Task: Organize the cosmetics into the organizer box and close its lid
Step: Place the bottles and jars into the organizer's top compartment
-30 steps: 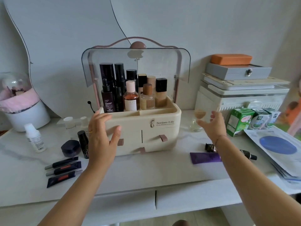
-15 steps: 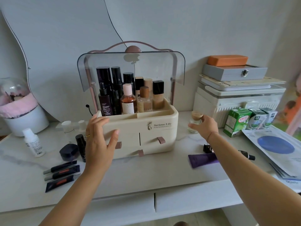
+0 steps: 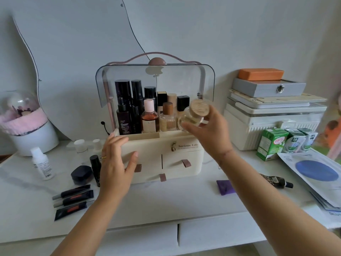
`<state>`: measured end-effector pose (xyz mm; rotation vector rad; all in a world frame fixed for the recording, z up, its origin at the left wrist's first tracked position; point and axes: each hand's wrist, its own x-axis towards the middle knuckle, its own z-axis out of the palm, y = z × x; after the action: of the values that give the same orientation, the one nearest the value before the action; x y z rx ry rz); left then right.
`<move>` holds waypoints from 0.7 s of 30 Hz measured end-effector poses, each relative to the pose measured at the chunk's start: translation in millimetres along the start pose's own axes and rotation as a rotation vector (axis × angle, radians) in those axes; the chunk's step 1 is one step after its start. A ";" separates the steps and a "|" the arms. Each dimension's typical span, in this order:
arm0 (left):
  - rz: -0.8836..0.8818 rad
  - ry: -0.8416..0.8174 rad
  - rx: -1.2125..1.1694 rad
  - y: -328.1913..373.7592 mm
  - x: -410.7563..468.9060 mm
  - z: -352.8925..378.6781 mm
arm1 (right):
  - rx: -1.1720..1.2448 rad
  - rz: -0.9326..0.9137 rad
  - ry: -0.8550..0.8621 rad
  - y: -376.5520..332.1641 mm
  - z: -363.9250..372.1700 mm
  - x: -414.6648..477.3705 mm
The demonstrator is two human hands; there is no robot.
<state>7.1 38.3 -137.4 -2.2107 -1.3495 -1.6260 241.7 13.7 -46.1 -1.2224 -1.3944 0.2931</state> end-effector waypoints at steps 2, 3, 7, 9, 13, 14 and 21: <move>0.009 -0.014 0.007 -0.6 0.7 -2.6 | -0.073 0.004 -0.021 -0.2 15.2 15.3; 0.009 -0.020 0.008 -1.4 1.0 -3.5 | -0.111 0.006 -0.020 0.1 20.0 21.9; 0.011 -0.042 0.016 -5.4 1.6 -4.9 | -0.230 0.003 -0.023 11.6 26.3 36.7; 0.016 -0.041 0.009 -5.3 1.9 -4.3 | -0.306 -0.032 -0.058 18.7 28.5 38.3; 0.006 -0.021 -0.007 -3.2 2.2 -2.2 | -0.433 -0.054 -0.146 24.8 28.7 45.8; 0.004 -0.021 -0.009 -3.2 2.0 -2.0 | -0.467 -0.049 -0.171 24.8 27.6 48.0; -0.002 -0.035 0.000 -4.6 1.1 -3.8 | -0.456 -0.012 -0.175 24.0 31.1 50.2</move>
<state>1.2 39.7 -136.7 -2.2493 -1.3608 -1.5955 239.7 77.3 -44.2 -1.5873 -1.6773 0.0732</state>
